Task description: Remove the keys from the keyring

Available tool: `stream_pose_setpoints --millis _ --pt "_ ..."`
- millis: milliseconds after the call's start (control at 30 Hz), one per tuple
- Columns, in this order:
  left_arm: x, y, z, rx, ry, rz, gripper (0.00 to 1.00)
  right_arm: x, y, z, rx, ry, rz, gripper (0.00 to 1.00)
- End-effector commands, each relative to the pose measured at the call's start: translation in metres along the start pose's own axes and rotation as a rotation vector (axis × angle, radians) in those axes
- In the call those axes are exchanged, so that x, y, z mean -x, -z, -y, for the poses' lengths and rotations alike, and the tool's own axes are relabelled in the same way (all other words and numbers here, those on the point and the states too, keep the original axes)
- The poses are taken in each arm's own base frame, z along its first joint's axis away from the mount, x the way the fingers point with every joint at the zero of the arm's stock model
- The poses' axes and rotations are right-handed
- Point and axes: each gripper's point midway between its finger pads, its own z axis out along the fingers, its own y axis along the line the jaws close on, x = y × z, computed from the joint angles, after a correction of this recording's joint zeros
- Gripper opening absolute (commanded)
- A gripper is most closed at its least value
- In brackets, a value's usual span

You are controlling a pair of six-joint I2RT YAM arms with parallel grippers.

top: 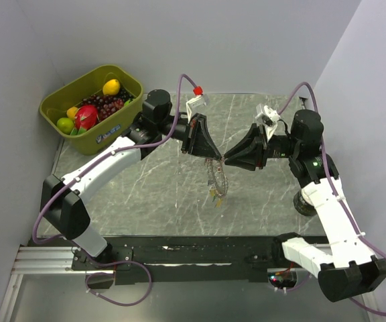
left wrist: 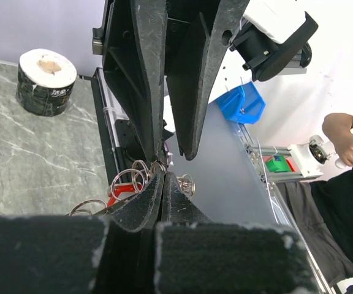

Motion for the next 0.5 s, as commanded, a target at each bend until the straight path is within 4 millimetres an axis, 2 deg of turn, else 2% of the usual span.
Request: stream_pose_setpoints --millis 0,467 --pt "0.0210 0.0019 0.0389 -0.054 -0.130 0.020 0.01 0.0018 0.0028 0.0030 0.002 -0.001 0.014 0.38" --pt "0.0212 0.0007 0.0367 -0.055 -0.126 0.016 0.01 0.0000 0.0039 0.0039 0.015 -0.025 0.022 0.43"
